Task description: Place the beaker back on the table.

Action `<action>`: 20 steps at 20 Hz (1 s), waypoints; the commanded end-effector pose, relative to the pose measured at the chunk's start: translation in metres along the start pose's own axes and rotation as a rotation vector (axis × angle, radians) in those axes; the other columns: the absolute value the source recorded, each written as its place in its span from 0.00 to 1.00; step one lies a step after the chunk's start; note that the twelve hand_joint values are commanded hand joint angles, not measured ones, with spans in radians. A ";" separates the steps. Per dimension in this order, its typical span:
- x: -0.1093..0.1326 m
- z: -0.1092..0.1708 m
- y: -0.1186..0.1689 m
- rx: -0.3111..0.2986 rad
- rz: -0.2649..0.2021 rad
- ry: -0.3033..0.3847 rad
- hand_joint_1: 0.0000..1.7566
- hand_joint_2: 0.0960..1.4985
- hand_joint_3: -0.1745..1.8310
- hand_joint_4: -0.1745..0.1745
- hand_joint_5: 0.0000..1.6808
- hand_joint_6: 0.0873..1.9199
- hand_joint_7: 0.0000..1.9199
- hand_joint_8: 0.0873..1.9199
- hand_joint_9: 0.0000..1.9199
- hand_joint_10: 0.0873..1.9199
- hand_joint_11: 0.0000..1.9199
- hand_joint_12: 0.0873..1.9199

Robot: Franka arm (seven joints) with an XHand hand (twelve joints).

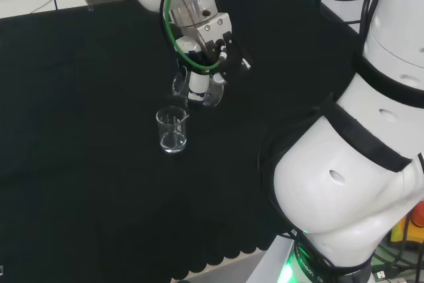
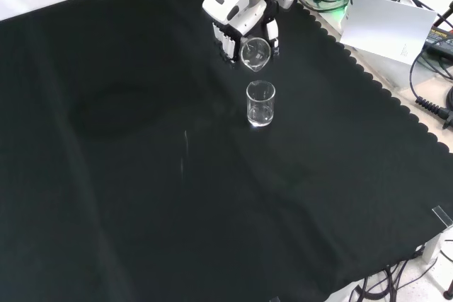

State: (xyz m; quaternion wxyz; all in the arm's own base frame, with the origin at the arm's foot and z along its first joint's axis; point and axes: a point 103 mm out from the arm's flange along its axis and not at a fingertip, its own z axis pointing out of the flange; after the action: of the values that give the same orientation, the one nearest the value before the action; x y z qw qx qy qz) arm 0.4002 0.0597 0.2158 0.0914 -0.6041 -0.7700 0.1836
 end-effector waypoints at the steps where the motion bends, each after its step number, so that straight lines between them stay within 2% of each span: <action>1: -0.024 0.004 0.007 -0.146 -0.099 0.145 0.82 0.42 0.32 0.00 0.82 0.14 0.74 0.17 0.83 0.00 0.68 0.29; 3: -0.030 0.006 0.010 -0.179 -0.133 0.187 0.82 0.34 0.42 0.00 0.81 0.19 0.77 0.17 0.85 0.00 0.68 0.29; 5: -0.038 0.010 0.015 -0.205 -0.161 0.231 0.82 0.31 0.45 0.00 0.80 0.21 0.77 0.18 0.86 0.00 0.68 0.29; 14: -0.079 0.028 0.054 -0.285 -0.177 0.398 0.82 0.31 0.46 0.00 0.79 0.24 0.77 0.19 0.86 0.00 0.67 0.30; 20: -0.101 0.040 0.089 -0.304 -0.192 0.478 0.82 0.31 0.46 0.00 0.78 0.24 0.77 0.19 0.85 0.00 0.67 0.30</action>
State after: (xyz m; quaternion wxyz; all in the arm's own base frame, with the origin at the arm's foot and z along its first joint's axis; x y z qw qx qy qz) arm 0.4410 -0.0181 0.2293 0.1260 -0.5854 -0.8008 -0.0108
